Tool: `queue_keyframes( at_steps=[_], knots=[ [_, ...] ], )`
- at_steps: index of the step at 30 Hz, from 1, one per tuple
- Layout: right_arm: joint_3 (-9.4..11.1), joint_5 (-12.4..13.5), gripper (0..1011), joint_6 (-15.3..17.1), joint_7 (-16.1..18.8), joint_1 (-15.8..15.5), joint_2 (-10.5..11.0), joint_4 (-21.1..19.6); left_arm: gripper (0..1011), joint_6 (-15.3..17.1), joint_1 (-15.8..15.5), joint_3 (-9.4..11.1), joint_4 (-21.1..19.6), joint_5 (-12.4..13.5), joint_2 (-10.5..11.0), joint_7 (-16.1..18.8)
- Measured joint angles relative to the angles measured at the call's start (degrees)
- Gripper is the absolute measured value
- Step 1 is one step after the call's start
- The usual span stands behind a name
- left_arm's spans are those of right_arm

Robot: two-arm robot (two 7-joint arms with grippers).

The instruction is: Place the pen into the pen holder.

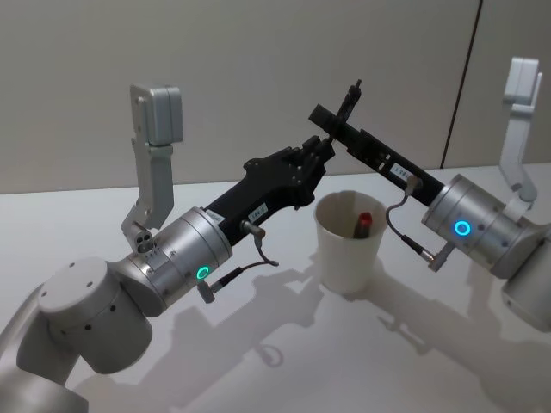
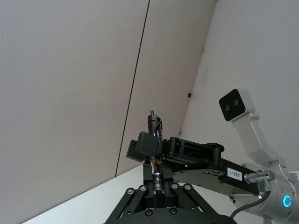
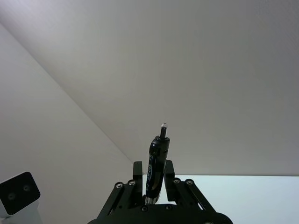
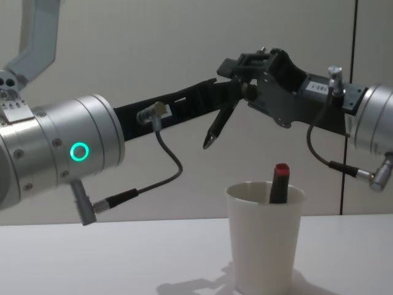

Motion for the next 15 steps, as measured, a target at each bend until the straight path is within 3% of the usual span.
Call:
queue_keyframes(
  at_steps=[5,15],
  knots=[
    [-0.05,0.02,152,-0.01,0.05,0.03,-0.05,0.03,119,0.01,0.00,0.00,0.00,0.00,0.00,0.00],
    [-0.06,0.02,132,-0.01,0.07,0.07,-0.06,0.06,121,0.00,0.00,0.00,0.01,0.00,0.00,0.01]
  ],
)
